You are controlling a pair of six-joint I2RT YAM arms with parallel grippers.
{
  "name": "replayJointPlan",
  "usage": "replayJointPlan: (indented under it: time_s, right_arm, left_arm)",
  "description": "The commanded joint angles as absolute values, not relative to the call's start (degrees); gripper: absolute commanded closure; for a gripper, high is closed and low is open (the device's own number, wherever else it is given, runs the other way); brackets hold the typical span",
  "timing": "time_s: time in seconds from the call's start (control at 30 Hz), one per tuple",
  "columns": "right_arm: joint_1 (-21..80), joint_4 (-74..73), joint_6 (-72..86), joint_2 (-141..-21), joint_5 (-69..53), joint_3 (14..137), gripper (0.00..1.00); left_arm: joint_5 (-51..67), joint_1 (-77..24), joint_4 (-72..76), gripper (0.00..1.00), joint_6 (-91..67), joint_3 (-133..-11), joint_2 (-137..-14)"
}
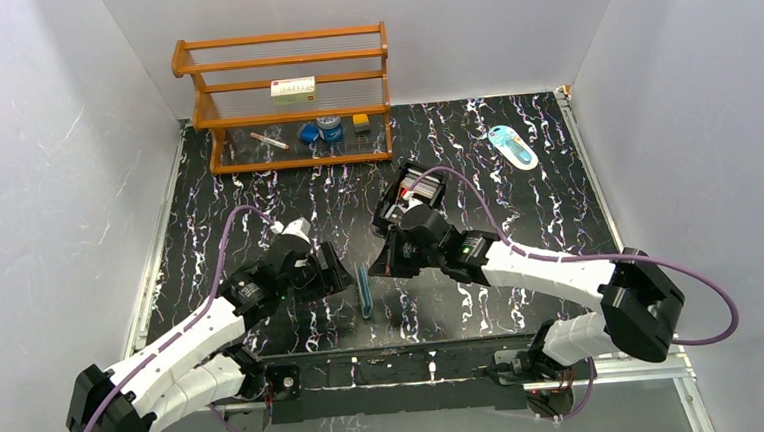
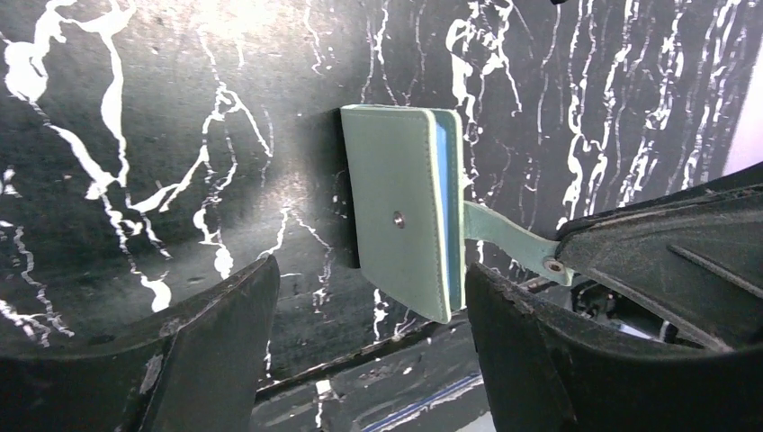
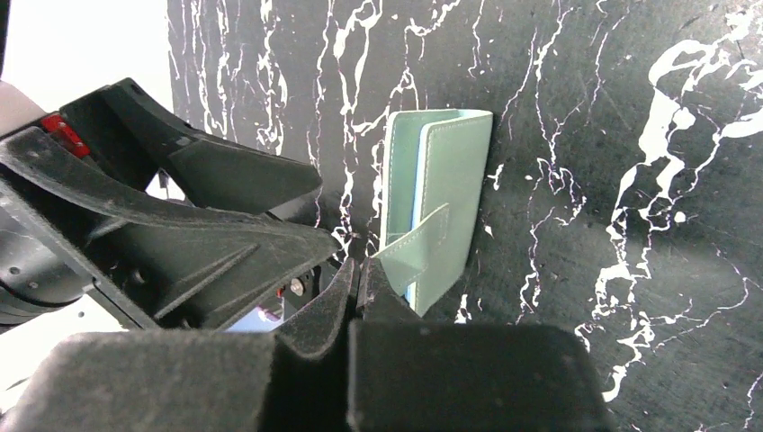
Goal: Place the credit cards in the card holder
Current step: Open the card holder at the center of the board.
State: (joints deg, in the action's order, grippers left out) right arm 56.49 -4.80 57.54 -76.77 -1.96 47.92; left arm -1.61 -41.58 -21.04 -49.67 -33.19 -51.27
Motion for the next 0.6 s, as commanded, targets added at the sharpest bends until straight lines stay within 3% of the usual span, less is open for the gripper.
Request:
replayJointPlan:
  time_s: [0.0,0.2,0.57]
  right_arm:
    - [55.80,-1.18,58.54,-75.24,-3.22,48.16,1.00]
    - [55.24,-1.13,58.78,-73.45,-2.83,47.21,1.00]
    - [52.57,-10.92,56.49,-69.46,5.42,42.43,1.00]
  left_arm:
    - [1.91,-41.64,-16.52,0.27,-52.64,-32.80,-51.40]
    - [1.49,-41.66,-17.36,0.27,-53.03,-31.62,-50.82]
    - [0.88,-41.66,-18.50,0.39,-52.40,-29.60,-50.22]
